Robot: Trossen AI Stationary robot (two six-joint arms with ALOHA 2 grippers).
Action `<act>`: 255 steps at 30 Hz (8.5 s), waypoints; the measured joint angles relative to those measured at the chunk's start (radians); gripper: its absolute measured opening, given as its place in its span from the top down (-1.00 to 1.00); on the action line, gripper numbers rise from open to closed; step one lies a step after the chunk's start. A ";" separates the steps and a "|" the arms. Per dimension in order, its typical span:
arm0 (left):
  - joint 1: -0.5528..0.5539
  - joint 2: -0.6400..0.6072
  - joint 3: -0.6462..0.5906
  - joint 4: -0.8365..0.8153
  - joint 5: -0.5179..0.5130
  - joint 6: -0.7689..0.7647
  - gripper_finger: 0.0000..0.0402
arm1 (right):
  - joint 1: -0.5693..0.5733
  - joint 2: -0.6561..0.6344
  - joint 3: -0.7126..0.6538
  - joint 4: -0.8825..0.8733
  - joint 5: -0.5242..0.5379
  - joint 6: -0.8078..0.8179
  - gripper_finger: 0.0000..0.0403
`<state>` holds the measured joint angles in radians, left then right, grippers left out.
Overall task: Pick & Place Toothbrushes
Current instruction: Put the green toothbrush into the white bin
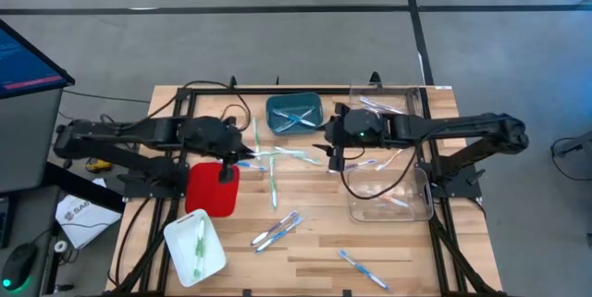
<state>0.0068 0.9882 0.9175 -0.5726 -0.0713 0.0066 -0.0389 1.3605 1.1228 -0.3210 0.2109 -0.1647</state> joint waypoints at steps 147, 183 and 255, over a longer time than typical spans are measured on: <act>0.094 0.476 -0.235 1.710 0.279 0.147 0.91 | 0.016 0.085 -0.228 1.171 -0.340 -0.044 -0.41; 0.099 0.388 -0.281 1.654 0.255 0.172 0.91 | 0.020 0.034 -0.228 1.092 -0.289 -0.052 -0.39; 0.099 0.389 -0.280 1.645 0.255 0.171 0.70 | 0.026 0.035 -0.228 1.081 -0.291 -0.074 0.95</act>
<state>0.1062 1.3777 0.6373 1.0727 0.1833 0.1772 -0.0128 1.3956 0.8948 0.7597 -0.0803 -0.2382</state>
